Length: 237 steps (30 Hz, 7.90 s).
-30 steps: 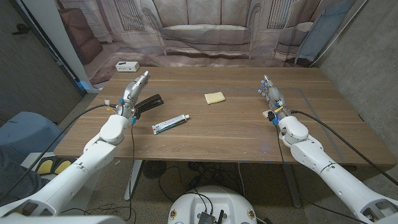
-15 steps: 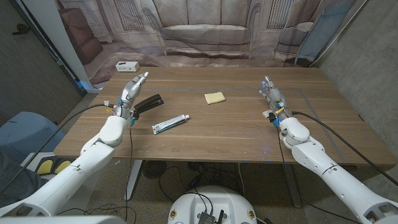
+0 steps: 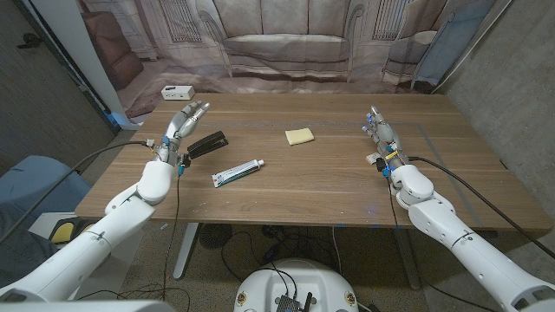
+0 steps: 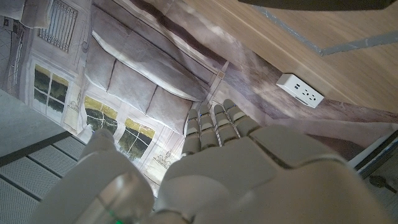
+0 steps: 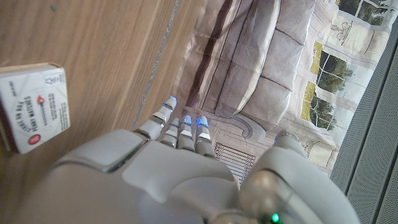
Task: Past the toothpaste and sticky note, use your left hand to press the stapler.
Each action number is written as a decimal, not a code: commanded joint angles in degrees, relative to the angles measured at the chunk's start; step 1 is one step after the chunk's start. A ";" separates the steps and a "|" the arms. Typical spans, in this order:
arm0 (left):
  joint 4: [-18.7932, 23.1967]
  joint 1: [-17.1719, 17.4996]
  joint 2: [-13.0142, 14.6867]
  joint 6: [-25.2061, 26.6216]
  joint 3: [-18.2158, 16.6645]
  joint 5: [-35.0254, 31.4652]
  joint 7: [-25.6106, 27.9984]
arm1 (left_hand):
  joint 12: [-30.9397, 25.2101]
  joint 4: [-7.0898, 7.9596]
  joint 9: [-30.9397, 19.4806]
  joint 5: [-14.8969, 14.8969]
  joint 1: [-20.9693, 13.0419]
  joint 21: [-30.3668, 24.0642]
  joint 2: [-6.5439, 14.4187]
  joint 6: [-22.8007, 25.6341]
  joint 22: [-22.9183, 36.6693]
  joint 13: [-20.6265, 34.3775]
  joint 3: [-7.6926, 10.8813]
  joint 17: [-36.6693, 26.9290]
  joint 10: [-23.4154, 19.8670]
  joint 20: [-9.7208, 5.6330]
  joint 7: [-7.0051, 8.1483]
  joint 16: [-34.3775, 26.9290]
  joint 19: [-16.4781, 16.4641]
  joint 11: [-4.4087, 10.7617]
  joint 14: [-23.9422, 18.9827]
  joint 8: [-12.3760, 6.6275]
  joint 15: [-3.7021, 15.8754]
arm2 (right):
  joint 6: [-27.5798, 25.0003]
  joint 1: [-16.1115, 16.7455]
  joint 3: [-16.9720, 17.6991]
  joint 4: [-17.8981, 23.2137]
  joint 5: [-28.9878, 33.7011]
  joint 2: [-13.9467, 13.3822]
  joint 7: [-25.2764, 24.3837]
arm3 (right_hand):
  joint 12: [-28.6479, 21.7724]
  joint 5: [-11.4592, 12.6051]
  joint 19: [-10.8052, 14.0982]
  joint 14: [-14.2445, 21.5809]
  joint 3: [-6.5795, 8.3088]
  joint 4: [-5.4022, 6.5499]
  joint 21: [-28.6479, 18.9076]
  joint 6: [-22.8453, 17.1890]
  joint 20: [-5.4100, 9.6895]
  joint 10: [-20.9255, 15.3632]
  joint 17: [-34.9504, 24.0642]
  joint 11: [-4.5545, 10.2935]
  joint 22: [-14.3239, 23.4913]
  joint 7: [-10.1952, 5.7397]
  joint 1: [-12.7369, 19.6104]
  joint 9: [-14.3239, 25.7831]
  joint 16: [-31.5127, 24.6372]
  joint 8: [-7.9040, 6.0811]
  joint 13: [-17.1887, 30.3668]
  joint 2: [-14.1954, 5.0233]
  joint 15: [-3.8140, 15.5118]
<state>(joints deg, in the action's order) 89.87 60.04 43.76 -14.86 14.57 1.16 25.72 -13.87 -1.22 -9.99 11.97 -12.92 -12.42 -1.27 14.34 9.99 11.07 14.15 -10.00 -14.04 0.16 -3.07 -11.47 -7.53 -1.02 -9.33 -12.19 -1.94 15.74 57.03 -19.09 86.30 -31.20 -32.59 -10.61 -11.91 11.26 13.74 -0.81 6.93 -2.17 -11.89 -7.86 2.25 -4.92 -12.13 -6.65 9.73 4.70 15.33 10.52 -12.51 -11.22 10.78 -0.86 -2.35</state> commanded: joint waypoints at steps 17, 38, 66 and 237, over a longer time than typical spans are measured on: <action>6.89 0.42 4.58 13.43 0.90 -5.34 0.20 | 0.54 -0.66 -0.33 -0.50 -0.82 0.88 0.27 0.69 0.26 0.13 0.14 -0.23 0.23 -0.07 0.52 0.67 1.03 0.18 0.23 0.43 0.57 | 0.37 1.13 0.43 0.74 -0.27 0.07 -0.24 | 0.06 -0.04 0.55 0.62 0.08 -0.57 0.20 -0.67 0.24 -0.50 -0.15 -0.13 0.10 -0.02 0.12 0.22 -0.02 -0.18 0.19 -0.59 -0.40; 14.28 -3.45 10.87 28.23 4.08 -5.02 -9.68 | 1.09 -0.87 -0.33 -0.75 -0.66 1.20 0.47 0.62 0.30 0.17 -0.01 -0.27 0.93 -0.23 0.59 0.79 2.14 0.29 0.90 0.91 0.76 | 0.82 0.81 0.54 -0.23 -0.29 0.78 -0.67 | -0.14 -0.07 1.75 1.70 0.00 -0.70 -0.01 -1.36 0.33 -1.50 -0.17 0.05 0.11 -0.07 0.03 0.21 -0.25 -0.32 0.17 -0.64 -0.24; 19.26 -8.33 14.24 40.81 10.22 -9.65 -15.42 | -0.58 -1.45 -0.40 -0.85 0.12 -1.30 0.92 7.70 0.58 0.36 -0.61 -0.39 -6.40 0.82 3.12 -0.99 -5.46 0.92 -7.57 0.38 1.47 | 2.09 2.09 1.16 -0.14 -0.32 0.63 -0.94 | -0.17 -0.10 3.39 3.39 -0.05 -0.87 -0.29 -1.89 0.34 -2.38 -0.18 0.57 0.14 -0.47 -0.03 0.20 -0.61 -0.33 0.15 -0.77 0.01; 11.97 -25.60 10.18 55.38 29.77 -18.03 -38.65 | 0.27 -2.46 -0.46 -0.80 1.69 -0.81 1.53 13.78 0.87 0.35 -1.82 -0.44 -11.76 1.58 1.32 -0.16 -10.40 2.79 -12.38 0.01 1.87 | 0.00 2.26 1.07 0.43 -0.67 0.41 -1.95 | 0.52 -0.13 2.77 3.20 -0.41 -1.54 0.64 -1.87 -0.74 -1.78 -0.47 0.13 0.18 -0.25 -0.53 0.21 0.22 0.04 0.21 -1.17 -0.84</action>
<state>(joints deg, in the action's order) 102.72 35.75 54.67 38.98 42.15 -15.70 -10.45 -13.04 -3.65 -10.25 11.25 -11.47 -13.27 0.01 27.46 10.65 11.30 12.66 -10.24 -24.90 1.63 -1.85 -11.24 -17.50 1.44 -21.00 -11.79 -0.11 15.65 58.93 -18.22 86.49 -31.82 -31.82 -12.72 -11.47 11.26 16.59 2.46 6.55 -3.37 -11.46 -9.21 1.83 -6.75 -12.38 -6.25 9.72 4.40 14.65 10.52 -12.25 -11.22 10.78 -1.53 -2.77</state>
